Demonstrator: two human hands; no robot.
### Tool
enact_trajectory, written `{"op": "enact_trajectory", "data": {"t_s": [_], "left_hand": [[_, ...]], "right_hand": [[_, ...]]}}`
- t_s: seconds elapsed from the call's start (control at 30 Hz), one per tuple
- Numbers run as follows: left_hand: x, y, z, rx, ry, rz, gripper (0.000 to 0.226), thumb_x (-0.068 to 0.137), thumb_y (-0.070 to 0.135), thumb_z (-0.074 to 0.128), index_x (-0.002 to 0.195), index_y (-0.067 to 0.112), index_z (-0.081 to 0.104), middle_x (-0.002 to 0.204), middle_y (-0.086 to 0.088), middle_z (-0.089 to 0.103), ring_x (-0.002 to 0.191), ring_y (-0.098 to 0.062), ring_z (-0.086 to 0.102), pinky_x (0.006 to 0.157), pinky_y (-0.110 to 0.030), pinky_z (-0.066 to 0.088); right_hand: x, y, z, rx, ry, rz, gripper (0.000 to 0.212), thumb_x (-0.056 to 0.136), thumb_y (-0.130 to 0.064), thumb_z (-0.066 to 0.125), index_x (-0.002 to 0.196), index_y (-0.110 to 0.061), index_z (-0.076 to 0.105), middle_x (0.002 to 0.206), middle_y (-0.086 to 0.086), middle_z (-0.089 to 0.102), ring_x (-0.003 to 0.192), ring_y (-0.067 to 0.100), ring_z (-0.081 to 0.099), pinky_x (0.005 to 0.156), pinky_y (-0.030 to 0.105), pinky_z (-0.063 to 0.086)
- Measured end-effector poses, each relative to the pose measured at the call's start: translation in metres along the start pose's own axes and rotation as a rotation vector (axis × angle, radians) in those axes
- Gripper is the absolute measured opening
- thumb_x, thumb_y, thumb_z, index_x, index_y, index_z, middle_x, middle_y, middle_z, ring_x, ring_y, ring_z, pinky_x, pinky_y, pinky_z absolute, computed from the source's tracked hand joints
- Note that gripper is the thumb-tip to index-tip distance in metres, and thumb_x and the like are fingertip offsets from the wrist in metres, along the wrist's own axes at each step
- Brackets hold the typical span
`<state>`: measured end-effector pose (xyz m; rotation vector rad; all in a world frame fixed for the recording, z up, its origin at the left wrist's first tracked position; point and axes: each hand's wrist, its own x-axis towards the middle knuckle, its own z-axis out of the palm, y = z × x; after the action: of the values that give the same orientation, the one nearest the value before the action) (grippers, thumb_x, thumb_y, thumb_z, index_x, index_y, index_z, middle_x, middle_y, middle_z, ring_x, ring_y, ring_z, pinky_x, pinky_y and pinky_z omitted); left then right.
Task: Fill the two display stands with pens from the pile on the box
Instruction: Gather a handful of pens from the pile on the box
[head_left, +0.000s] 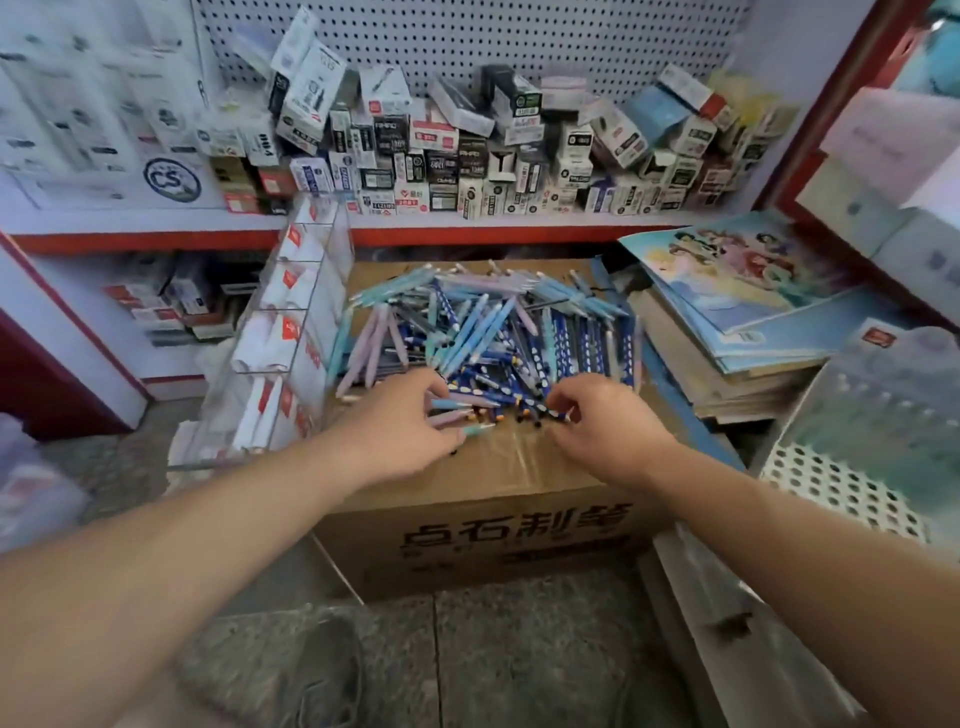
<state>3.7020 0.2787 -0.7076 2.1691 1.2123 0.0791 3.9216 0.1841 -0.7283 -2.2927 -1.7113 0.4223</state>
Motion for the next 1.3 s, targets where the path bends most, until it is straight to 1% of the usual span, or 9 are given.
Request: {"op": "enact_trajectory", "data": {"t_s": [0.2,0.33,0.47,0.63,0.7,0.87,1.07,1.17,1.3], "left_hand": [[0.007,-0.015,0.003,0.024,0.048,0.019,0.047,0.089,0.033,0.075,0.131,0.027,0.056,0.116,0.007,0.059,0.102,-0.01,0.06,0.091,-0.033,0.054],[0.013,-0.019,0.005,0.039,0.066,0.033,0.047,0.088,0.032,0.076,0.131,0.028,0.057,0.121,0.006,0.059,0.106,-0.011,0.058,0.091,-0.029,0.051],[0.015,-0.021,0.006,0.017,0.071,0.045,0.045,0.088,0.032,0.076,0.129,0.029,0.057,0.121,0.006,0.056,0.106,-0.011,0.058,0.095,-0.034,0.052],[0.018,-0.026,0.006,0.003,0.07,0.051,0.042,0.088,0.033,0.075,0.126,0.03,0.058,0.12,0.006,0.055,0.103,-0.01,0.059,0.094,-0.036,0.054],[0.02,-0.027,0.006,0.0,0.07,0.052,0.041,0.088,0.034,0.075,0.125,0.029,0.058,0.121,0.006,0.056,0.106,-0.011,0.058,0.096,-0.036,0.053],[0.023,-0.028,0.006,-0.01,0.066,0.056,0.037,0.09,0.032,0.075,0.124,0.028,0.059,0.119,0.007,0.058,0.108,-0.011,0.057,0.097,-0.034,0.052],[0.022,-0.029,0.006,-0.008,0.067,0.058,0.037,0.091,0.032,0.073,0.125,0.027,0.059,0.12,0.006,0.057,0.109,-0.012,0.057,0.098,-0.037,0.053],[0.022,-0.029,0.006,0.007,0.067,0.058,0.037,0.091,0.033,0.073,0.125,0.027,0.059,0.119,0.006,0.057,0.108,-0.013,0.057,0.098,-0.037,0.053],[0.023,-0.029,0.006,0.014,0.06,0.055,0.036,0.091,0.033,0.073,0.123,0.028,0.059,0.118,0.006,0.057,0.107,-0.012,0.057,0.097,-0.037,0.053]], "right_hand": [[0.02,-0.005,0.015,0.0,0.061,-0.111,0.021,0.094,-0.03,0.07,0.114,-0.023,0.068,0.105,-0.007,0.057,0.094,0.012,0.056,0.086,0.031,0.051],[0.031,-0.01,0.021,-0.048,0.06,-0.116,0.02,0.095,-0.028,0.07,0.114,-0.024,0.067,0.108,-0.008,0.058,0.101,0.014,0.058,0.09,0.032,0.053],[0.038,-0.011,0.023,-0.087,0.063,-0.09,0.021,0.095,-0.025,0.068,0.116,-0.023,0.066,0.109,-0.004,0.06,0.1,0.018,0.061,0.088,0.033,0.053],[0.045,-0.01,0.019,-0.077,0.066,-0.009,0.022,0.097,-0.025,0.064,0.119,-0.02,0.065,0.114,0.001,0.054,0.091,0.02,0.061,0.081,0.035,0.054],[0.046,-0.008,0.019,-0.122,0.026,0.012,0.019,0.099,-0.025,0.062,0.116,-0.02,0.067,0.115,0.003,0.055,0.092,0.021,0.06,0.079,0.034,0.052],[0.043,-0.006,0.02,-0.133,0.041,0.032,0.007,0.098,-0.026,0.061,0.1,-0.021,0.067,0.104,-0.001,0.061,0.084,0.017,0.058,0.069,0.029,0.047],[0.04,-0.009,0.015,-0.138,0.034,-0.012,0.008,0.099,-0.02,0.054,0.096,-0.021,0.061,0.099,-0.001,0.061,0.084,0.018,0.06,0.065,0.031,0.049],[0.035,-0.009,0.018,-0.163,0.019,-0.044,0.003,0.098,-0.025,0.056,0.099,-0.022,0.057,0.097,-0.002,0.058,0.085,0.019,0.059,0.068,0.034,0.051],[0.036,-0.005,0.02,-0.089,-0.007,-0.014,0.013,0.095,-0.028,0.067,0.103,-0.023,0.058,0.091,-0.007,0.06,0.085,0.017,0.06,0.07,0.03,0.049]]}}
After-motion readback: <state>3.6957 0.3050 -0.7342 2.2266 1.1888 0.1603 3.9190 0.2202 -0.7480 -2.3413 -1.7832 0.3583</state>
